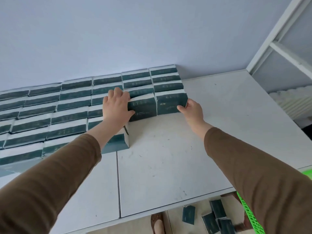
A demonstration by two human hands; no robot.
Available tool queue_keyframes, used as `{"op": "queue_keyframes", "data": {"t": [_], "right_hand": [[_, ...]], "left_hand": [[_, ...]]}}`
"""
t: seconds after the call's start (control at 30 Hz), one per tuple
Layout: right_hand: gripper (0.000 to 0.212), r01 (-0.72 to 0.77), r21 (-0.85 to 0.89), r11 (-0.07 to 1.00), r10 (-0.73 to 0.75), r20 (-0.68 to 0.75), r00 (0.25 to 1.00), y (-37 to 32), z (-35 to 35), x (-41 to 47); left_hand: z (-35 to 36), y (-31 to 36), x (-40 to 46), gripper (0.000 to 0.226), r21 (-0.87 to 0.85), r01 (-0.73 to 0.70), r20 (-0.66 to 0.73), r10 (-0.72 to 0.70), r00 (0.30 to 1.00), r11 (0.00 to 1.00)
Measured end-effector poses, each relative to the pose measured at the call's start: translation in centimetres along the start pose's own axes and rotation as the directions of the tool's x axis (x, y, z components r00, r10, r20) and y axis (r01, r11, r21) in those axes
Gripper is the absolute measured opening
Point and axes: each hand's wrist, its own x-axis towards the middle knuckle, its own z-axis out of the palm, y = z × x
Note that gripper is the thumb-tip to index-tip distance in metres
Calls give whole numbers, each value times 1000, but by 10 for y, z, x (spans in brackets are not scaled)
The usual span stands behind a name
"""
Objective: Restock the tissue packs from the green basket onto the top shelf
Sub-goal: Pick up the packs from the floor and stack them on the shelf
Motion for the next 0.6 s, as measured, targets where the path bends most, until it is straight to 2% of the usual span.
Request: {"op": "queue_keyframes", "data": {"t": [0.1, 0.27, 0.4, 0.6], "right_hand": [[18, 8, -31, 999, -9, -12, 1000, -2, -2, -4], [55, -50, -31, 998, 50, 3, 999, 3, -30, -29], [42, 39, -126, 991, -42, -22, 999, 16, -76, -77], [30, 261, -255, 931, -277, -27, 961, 65, -160, -188]], "left_hand": [[-2, 4, -2, 53, 49, -10, 10, 10, 1000, 999], [-11, 20, -25, 73, 45, -1, -43, 3, 999, 999], [-23, 59, -65, 65, -97, -23, -66, 17, 998, 995], [-27, 149, -174, 56, -222, -132, -73, 119, 990, 966]]}}
